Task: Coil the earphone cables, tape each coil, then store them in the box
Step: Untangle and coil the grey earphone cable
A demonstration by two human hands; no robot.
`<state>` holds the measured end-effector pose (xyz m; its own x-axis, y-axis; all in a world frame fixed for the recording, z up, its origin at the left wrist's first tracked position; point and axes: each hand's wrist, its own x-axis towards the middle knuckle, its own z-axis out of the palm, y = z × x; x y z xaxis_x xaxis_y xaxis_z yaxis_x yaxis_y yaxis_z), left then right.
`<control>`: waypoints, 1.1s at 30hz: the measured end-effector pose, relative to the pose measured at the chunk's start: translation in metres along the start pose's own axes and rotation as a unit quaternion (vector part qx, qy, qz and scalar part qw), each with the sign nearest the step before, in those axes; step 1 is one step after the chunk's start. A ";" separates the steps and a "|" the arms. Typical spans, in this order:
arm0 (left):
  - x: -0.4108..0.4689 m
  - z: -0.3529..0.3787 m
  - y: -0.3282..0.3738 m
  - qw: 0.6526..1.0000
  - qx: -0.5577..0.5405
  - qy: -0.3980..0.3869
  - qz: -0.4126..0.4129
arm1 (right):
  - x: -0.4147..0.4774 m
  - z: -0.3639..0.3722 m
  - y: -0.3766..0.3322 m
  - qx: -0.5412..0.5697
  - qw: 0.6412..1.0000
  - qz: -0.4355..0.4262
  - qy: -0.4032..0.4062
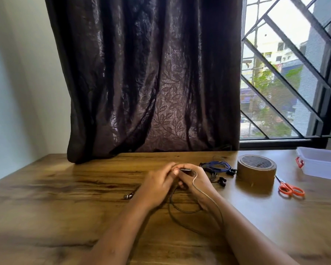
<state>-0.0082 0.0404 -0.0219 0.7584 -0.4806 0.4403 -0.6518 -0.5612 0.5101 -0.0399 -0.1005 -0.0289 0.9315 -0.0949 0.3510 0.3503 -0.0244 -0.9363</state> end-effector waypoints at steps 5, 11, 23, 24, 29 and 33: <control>0.001 -0.009 0.003 0.999 -0.039 -0.011 -0.023 | 0.000 -0.003 0.002 0.044 0.997 0.050 -0.031; -0.007 -0.048 -0.055 0.961 0.158 0.145 -0.175 | 0.009 -0.034 0.003 0.259 0.961 0.029 0.089; 0.004 -0.007 -0.017 0.999 0.038 0.022 0.008 | 0.004 -0.005 -0.005 0.167 0.984 0.050 -0.021; 0.002 -0.003 -0.013 0.999 0.036 -0.006 0.014 | 0.004 -0.004 -0.006 0.170 0.983 0.053 -0.032; 0.006 -0.022 -0.021 0.988 -0.100 0.116 -0.004 | 0.005 -0.017 -0.008 0.206 0.977 0.053 -0.014; 0.007 -0.044 -0.044 0.905 -0.299 0.291 -0.087 | 0.009 -0.037 0.000 0.282 0.955 0.048 0.081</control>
<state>0.0263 0.0917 -0.0083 0.8340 0.1140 0.5399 -0.5385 -0.0453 0.8414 -0.0355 -0.1381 -0.0258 0.9508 -0.2232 0.2149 0.3032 0.5271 -0.7939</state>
